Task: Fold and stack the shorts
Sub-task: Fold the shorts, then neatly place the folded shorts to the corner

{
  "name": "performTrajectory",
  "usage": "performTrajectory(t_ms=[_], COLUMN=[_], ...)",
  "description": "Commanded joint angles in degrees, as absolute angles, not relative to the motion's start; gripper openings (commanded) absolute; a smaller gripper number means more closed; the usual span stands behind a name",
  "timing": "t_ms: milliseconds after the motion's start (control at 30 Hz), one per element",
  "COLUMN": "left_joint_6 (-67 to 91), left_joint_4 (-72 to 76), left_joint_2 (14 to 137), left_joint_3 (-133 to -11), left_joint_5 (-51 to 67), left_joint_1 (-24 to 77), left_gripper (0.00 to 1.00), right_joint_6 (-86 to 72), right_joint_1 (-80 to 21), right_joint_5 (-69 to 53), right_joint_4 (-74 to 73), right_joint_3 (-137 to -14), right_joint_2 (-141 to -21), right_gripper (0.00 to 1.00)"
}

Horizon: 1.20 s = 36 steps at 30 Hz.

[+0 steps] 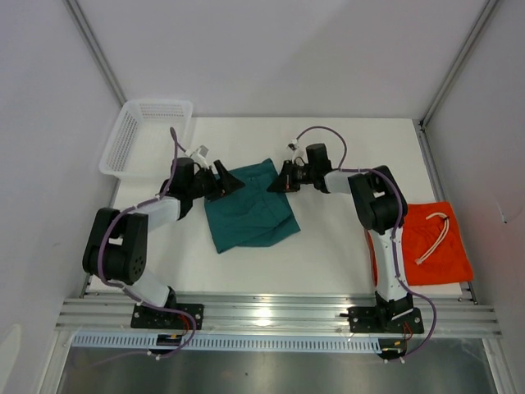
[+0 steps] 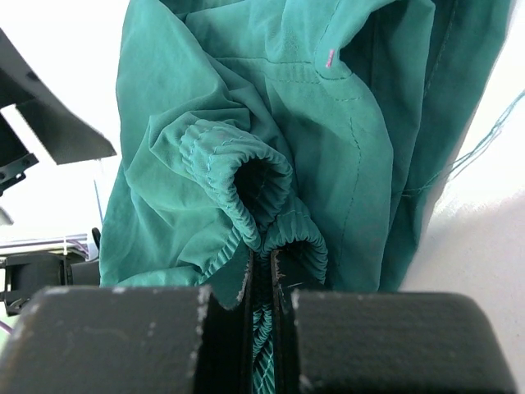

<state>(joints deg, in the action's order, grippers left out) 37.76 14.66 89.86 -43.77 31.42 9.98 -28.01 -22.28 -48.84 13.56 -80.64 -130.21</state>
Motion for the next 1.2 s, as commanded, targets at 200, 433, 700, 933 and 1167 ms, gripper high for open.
performTrajectory(t_ms=[200,433,700,933,1167], left_joint_6=[45.5,41.8,42.3,41.8,38.5], left_joint_4=[24.1,20.8,18.8,15.8,10.5], left_joint_2=[94.7,88.4,82.9,80.1,76.9], left_joint_3=[-36.8,-34.9,-36.6,-38.4,-39.9], left_joint_5=[13.6,11.2,10.6,8.4,5.1], left_joint_1=[8.9,9.5,13.4,14.4,17.5], left_gripper=[0.78,0.78,0.79,0.79,0.8], right_joint_6=[-25.2,-26.1,-28.0,-27.5,-39.0], right_joint_1=[-20.9,-20.3,-20.4,-21.3,-26.9], right_joint_5=[-41.3,-41.3,-41.6,-34.5,-6.3], right_joint_4=[8.1,8.4,6.2,1.6,-13.3], right_joint_3=[-78.5,-79.2,-82.1,-79.5,-71.3], right_joint_2=[-127.8,-127.7,-121.7,-109.8,-94.7], right_gripper=[0.0,0.03,0.67,0.99,1.0])
